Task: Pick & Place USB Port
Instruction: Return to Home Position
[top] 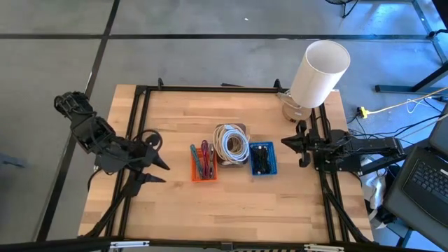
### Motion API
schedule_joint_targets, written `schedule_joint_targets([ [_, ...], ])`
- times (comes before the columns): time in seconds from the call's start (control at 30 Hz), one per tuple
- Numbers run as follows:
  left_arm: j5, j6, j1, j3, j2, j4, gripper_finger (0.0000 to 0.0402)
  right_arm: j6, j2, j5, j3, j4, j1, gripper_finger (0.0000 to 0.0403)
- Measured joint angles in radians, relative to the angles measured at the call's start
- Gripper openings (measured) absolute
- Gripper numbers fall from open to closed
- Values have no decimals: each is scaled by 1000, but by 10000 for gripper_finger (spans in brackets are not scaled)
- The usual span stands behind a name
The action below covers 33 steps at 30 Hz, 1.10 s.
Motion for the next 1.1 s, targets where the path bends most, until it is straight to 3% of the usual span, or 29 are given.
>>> schedule_joint_targets([
  [0.43,99,31,0,-2,1,56,180,0,0,0,0,0,0,28],
  [0.6,-45,71,18,-104,-1,390,180,0,0,0,0,0,0,28],
  [0.77,-195,399,71,-290,-46,855,180,0,0,0,0,0,0,28],
  [0.87,-236,605,120,-437,-84,1064,179,0,0,0,0,0,0,28],
  [0.97,-184,680,188,-598,-149,1310,178,0,0,0,0,0,0,28],
  [1.1,50,657,302,-804,-248,1546,180,0,0,0,0,0,0,28],
])
